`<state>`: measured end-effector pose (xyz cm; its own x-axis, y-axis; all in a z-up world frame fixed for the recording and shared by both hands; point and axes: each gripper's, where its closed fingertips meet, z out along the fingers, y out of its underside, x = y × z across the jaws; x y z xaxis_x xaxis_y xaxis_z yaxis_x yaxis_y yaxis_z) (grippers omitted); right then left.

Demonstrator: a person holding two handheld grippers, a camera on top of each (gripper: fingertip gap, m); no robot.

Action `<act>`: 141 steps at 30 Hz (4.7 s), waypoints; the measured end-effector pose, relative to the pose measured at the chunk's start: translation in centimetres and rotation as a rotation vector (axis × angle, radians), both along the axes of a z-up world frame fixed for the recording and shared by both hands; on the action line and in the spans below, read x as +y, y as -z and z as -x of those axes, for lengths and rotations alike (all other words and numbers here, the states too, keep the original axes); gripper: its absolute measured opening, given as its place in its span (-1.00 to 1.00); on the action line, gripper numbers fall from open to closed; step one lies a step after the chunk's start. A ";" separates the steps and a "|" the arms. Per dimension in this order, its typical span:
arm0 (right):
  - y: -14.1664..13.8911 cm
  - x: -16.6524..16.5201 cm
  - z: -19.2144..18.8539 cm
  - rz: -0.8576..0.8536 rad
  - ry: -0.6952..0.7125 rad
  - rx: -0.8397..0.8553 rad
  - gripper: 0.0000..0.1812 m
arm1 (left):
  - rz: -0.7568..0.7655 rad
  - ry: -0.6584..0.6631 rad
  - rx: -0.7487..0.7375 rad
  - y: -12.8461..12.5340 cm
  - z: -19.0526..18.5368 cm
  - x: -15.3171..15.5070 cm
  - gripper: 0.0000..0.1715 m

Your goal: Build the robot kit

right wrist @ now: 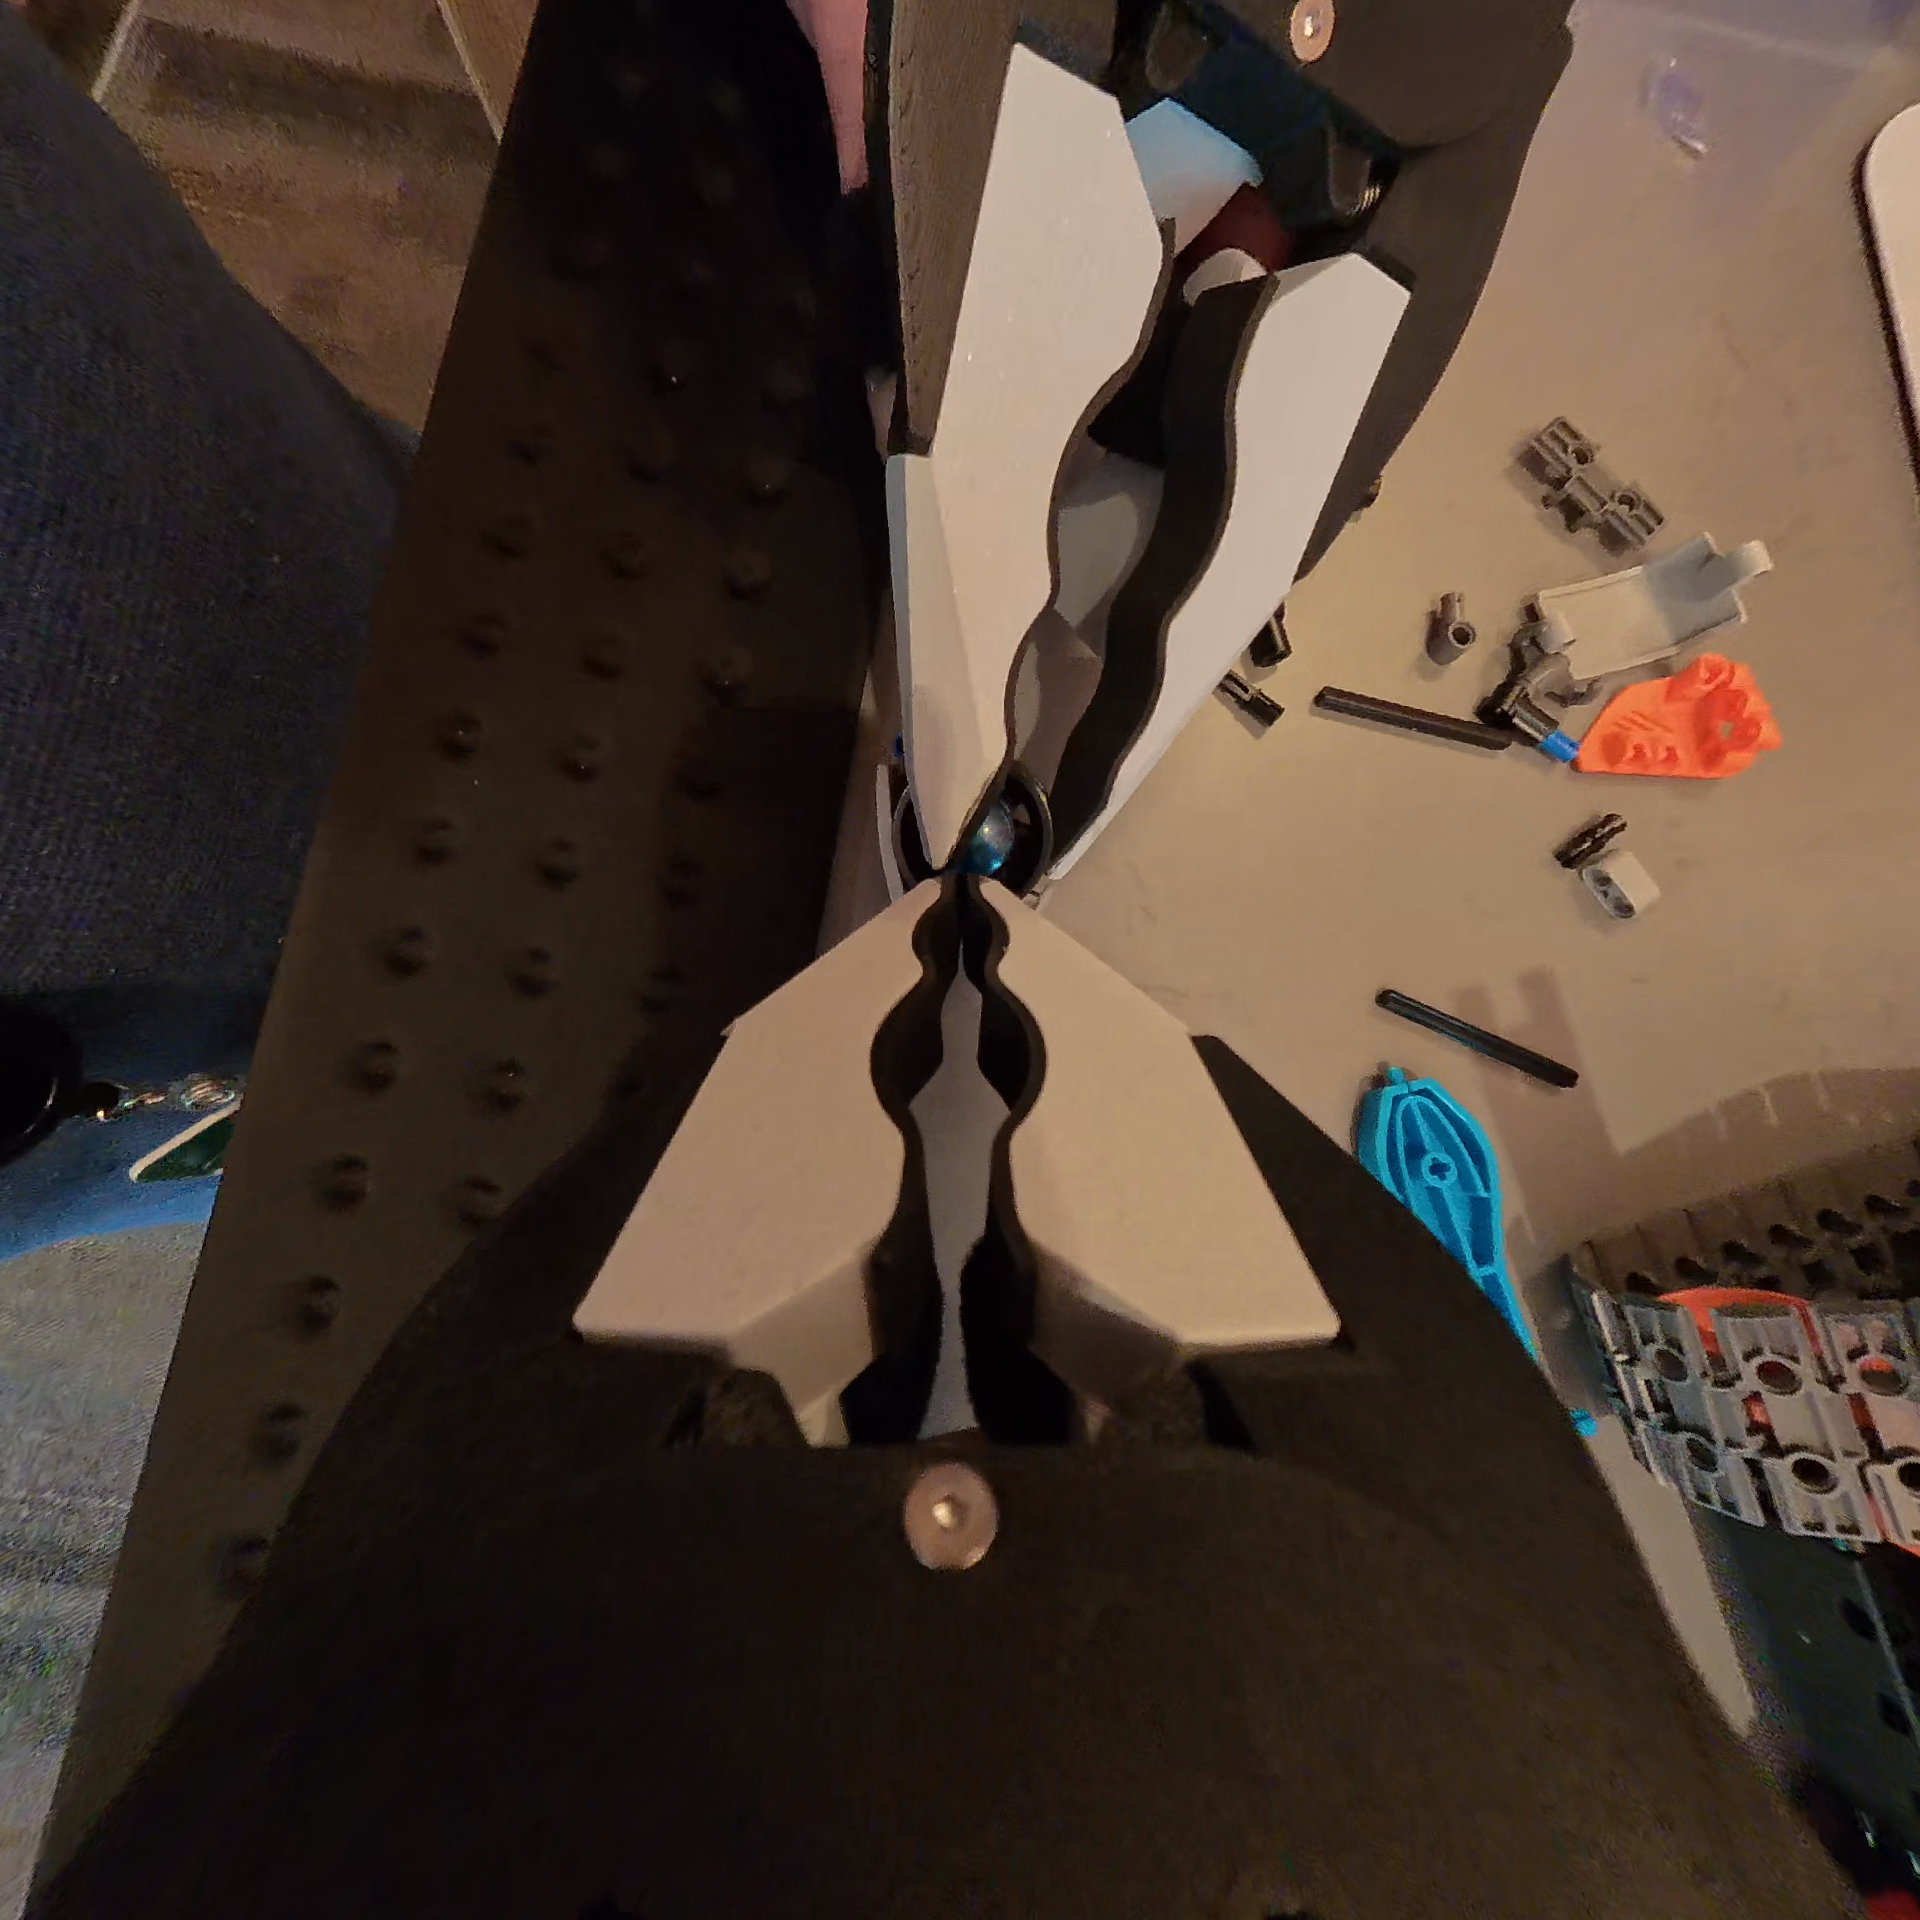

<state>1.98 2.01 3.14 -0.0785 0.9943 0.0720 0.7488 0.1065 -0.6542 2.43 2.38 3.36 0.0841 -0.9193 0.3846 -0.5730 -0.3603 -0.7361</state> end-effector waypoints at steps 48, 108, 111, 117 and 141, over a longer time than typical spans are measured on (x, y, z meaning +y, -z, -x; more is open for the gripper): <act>3.0 -0.2 2.1 -0.006 -0.152 -0.425 -1.00 | -0.025 -0.041 0.111 2.4 3.5 0.6 -1.00; 1.2 1.8 0.7 0.034 0.113 0.079 -0.57 | -0.353 0.135 0.205 2.4 1.2 0.6 -0.57; 1.3 1.9 0.8 0.020 0.112 0.074 -0.58 | -0.369 0.138 0.196 2.4 1.2 0.6 -0.58; 1.4 1.9 0.7 0.013 0.110 0.057 -0.59 | -0.405 0.160 0.187 2.4 1.0 0.6 -0.59; 0.7 2.3 0.6 -0.314 0.079 0.126 -0.61 | -0.493 0.117 0.185 2.3 1.8 1.4 -0.57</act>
<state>1.34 4.32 2.41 0.0268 0.9246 0.3800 0.6779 0.2626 -0.6867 0.59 3.76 1.05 -0.0046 -0.9943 -0.1065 -0.7251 0.0766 -0.6844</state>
